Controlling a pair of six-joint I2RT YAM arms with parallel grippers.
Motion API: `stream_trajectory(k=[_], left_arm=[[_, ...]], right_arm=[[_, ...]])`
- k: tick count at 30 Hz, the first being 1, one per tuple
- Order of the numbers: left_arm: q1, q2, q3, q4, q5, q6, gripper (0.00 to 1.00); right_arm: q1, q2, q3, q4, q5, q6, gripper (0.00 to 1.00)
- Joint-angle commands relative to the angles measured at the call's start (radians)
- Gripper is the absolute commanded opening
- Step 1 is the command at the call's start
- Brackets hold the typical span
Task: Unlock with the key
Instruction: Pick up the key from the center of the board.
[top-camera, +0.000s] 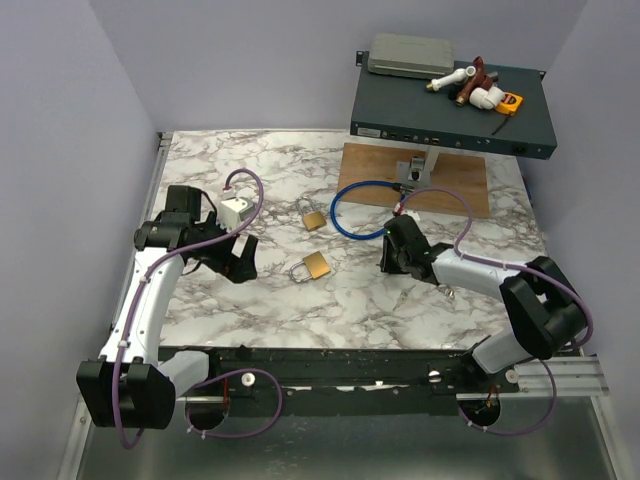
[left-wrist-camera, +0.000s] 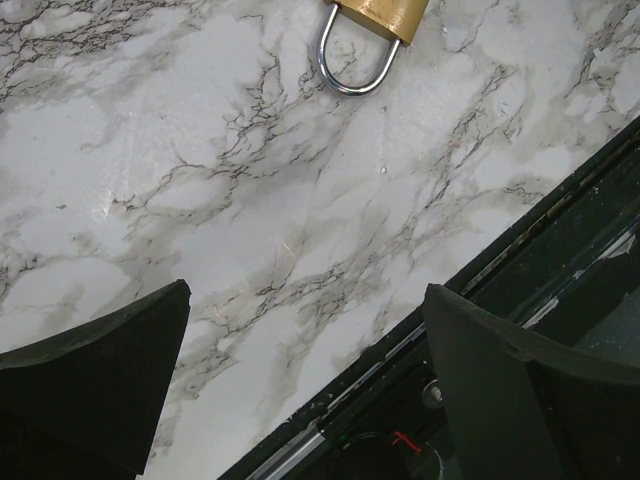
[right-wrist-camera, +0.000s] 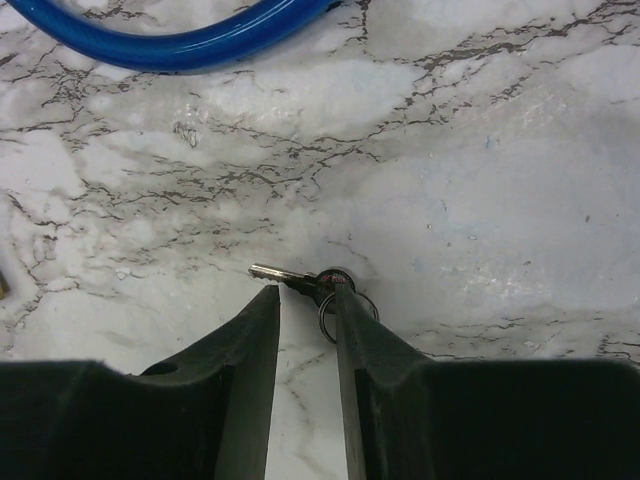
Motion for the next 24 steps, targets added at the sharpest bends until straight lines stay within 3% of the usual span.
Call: stream_trajectory(k=[1, 9, 24], left_arm=[[-0.006, -0.026, -0.016, -0.008, -0.012, 0.017, 0.99], [-0.006, -0.036, -0.018, -0.011, -0.025, 0.022, 0.98], [-0.006, -0.044, -0.019, -0.018, -0.026, 0.028, 0.98]], right_arm=[[-0.006, -0.020, -0.035, -0.018, -0.071, 0.032, 0.30], [-0.004, -0.092, -0.066, -0.042, -0.111, 0.078, 0.18], [0.035, -0.036, -0.099, -0.021, -0.126, 0.114, 0.10]])
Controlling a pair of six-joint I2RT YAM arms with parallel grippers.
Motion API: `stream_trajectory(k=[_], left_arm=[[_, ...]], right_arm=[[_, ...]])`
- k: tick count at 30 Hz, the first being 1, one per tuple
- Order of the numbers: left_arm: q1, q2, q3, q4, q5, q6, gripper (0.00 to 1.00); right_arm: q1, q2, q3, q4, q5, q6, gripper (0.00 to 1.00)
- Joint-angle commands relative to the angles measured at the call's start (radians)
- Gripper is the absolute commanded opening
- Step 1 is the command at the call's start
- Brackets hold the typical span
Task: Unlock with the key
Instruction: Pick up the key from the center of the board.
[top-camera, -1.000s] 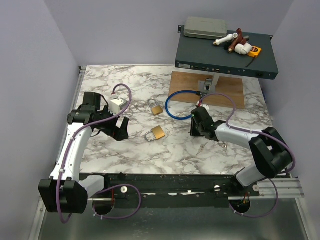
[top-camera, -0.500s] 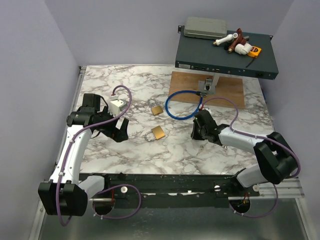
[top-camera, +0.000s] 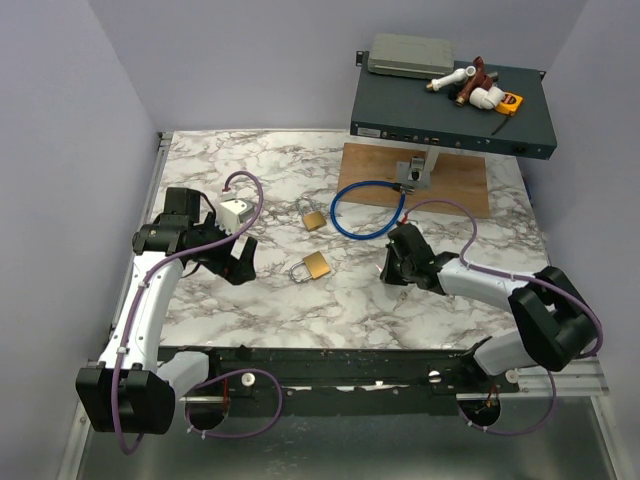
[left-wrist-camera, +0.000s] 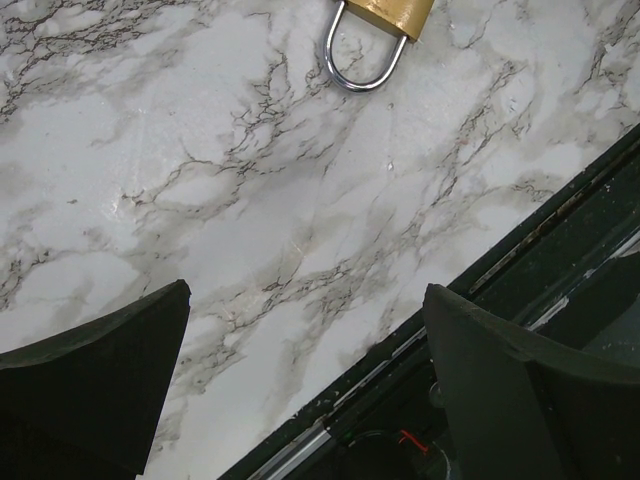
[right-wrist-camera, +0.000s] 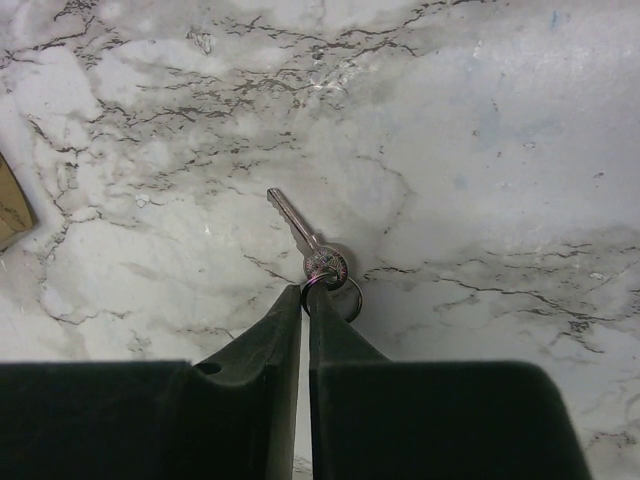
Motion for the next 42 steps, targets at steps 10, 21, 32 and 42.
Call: stream_trajectory(k=[10, 21, 32, 42], left_arm=[[-0.005, -0.009, 0.002, -0.025, -0.008, 0.029, 0.98], [-0.007, -0.011, 0.012, -0.039, 0.005, 0.034, 0.99], [-0.105, -0.346, -0.171, 0.336, 0.331, 0.007, 0.98], [-0.173, -0.724, -0.370, 0.716, 0.322, -0.055, 0.99]], right_arm=[[0.027, -0.076, 0.090, -0.136, -0.011, -0.017, 0.01], [0.026, -0.148, 0.130, -0.155, -0.094, -0.001, 0.01], [0.076, -0.176, 0.404, -0.193, -0.534, 0.054, 0.01], [0.210, -0.177, 0.593, -0.097, -0.537, 0.233, 0.01]])
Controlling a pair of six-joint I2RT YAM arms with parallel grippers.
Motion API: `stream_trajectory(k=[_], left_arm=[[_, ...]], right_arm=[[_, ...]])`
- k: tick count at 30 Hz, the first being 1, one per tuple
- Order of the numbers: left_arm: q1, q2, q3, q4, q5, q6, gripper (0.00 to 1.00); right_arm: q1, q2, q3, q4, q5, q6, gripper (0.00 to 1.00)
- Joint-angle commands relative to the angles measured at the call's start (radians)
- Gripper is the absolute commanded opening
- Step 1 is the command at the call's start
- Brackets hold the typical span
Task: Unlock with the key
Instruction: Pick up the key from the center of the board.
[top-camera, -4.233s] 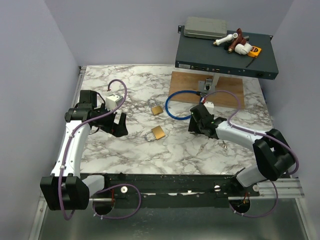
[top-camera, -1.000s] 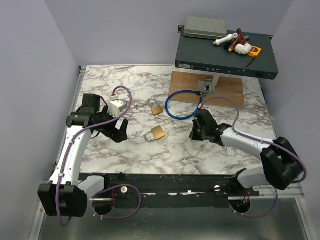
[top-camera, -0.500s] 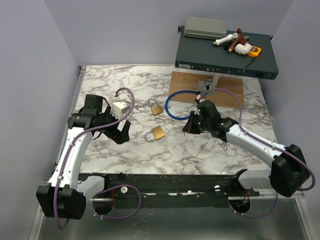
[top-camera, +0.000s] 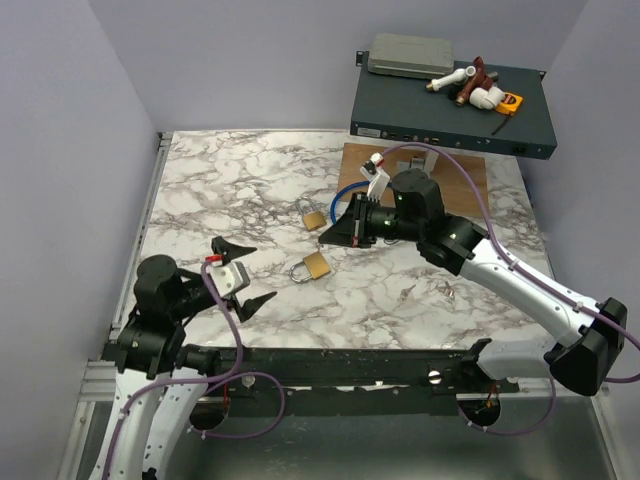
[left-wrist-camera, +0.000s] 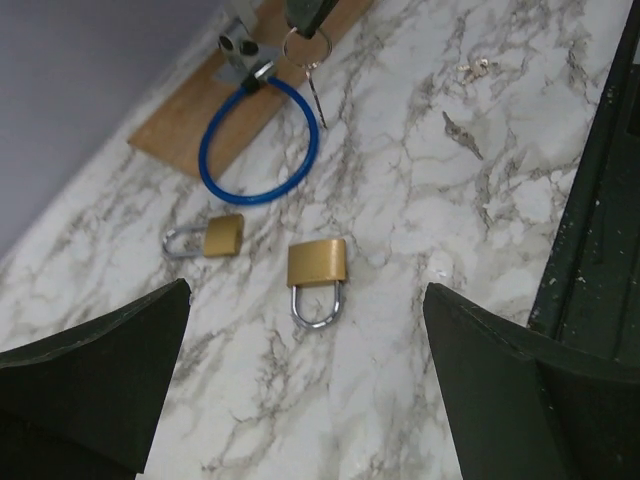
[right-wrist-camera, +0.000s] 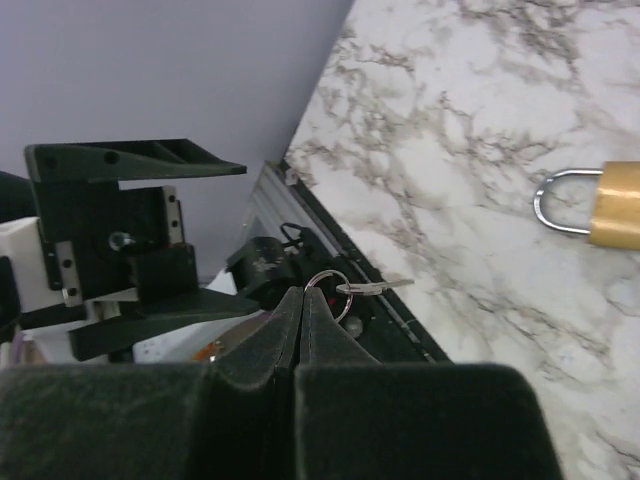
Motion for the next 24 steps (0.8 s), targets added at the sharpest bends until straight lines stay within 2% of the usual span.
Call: stream_trajectory(k=[1, 5, 9, 15, 19, 22, 24], left_arm=[[-0.022, -0.100, -0.080, 0.322, 0.024, -0.100, 0.99], [-0.047, -0.074, -0.088, 0.410, 0.029, -0.235, 0.99], [-0.102, -0.082, -0.121, 0.508, -0.004, -0.260, 0.99], [-0.131, -0.075, -0.102, 0.558, -0.024, -0.344, 0.98], [-0.133, -0.080, -0.090, 0.551, -0.015, -0.362, 0.82], [-0.133, -0.083, -0.086, 0.531, -0.007, -0.360, 0.64], [-0.133, -0.077, -0.083, 0.516, -0.005, -0.355, 0.46]], right_arm=[[0.065, -0.007, 0.078, 0.053, -0.017, 0.095, 0.00], [0.145, 0.033, 0.162, 0.052, 0.038, 0.113, 0.01], [0.219, 0.086, 0.228, 0.067, 0.082, 0.128, 0.01], [0.275, 0.138, 0.278, 0.102, 0.116, 0.132, 0.01], [0.290, 0.154, 0.293, 0.123, 0.119, 0.137, 0.01], [0.298, 0.156, 0.297, 0.132, 0.122, 0.137, 0.01], [0.302, 0.152, 0.296, 0.133, 0.126, 0.136, 0.01]])
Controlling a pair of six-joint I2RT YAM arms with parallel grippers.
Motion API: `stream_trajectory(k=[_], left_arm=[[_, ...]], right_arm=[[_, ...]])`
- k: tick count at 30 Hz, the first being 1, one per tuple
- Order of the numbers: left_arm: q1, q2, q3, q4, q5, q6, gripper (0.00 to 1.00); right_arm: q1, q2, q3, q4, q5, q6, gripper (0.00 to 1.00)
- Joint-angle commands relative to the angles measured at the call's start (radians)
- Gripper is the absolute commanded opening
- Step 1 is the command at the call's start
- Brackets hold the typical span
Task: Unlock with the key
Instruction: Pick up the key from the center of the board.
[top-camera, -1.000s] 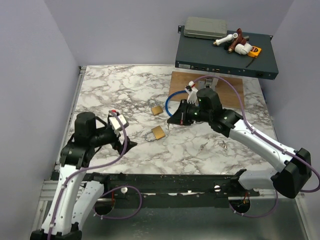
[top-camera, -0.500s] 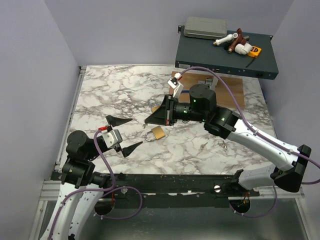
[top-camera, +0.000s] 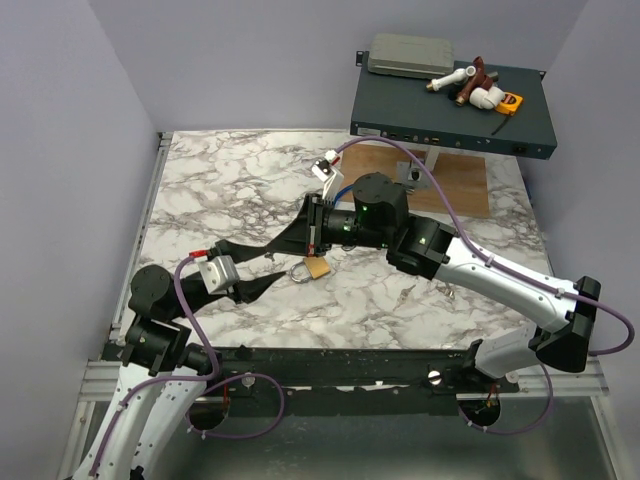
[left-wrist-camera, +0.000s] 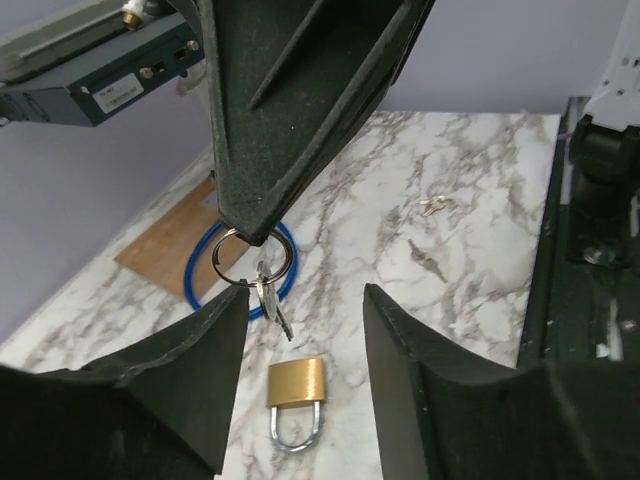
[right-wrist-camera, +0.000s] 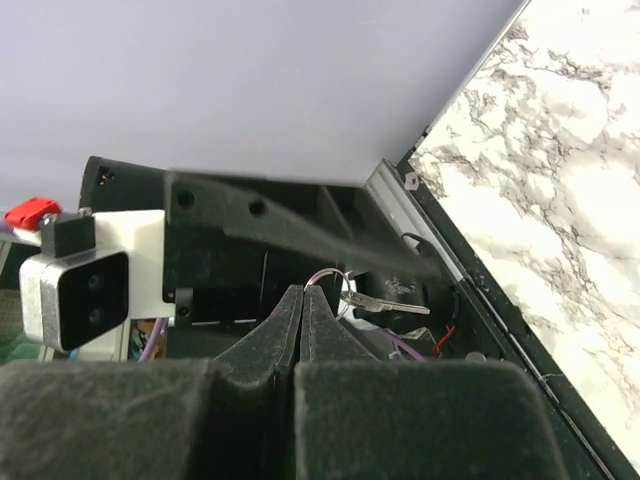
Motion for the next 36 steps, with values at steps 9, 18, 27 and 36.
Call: stream_trajectory(k=[9, 18, 27, 36], left_arm=[[-0.006, 0.025, 0.059, 0.034, -0.038, -0.058, 0.19], [-0.006, 0.006, 0.073, -0.042, -0.073, 0.101, 0.00], [-0.011, 0.014, 0.082, -0.031, -0.029, 0.092, 0.16], [-0.033, 0.027, 0.095, -0.050, -0.020, 0.140, 0.00]], right_arm=[[0.024, -0.027, -0.002, 0.067, 0.032, 0.021, 0.01], [0.026, -0.094, -0.046, 0.063, 0.070, 0.019, 0.01], [0.028, -0.118, -0.076, 0.082, 0.063, 0.034, 0.01], [0.031, -0.133, -0.072, 0.050, 0.081, 0.014, 0.01]])
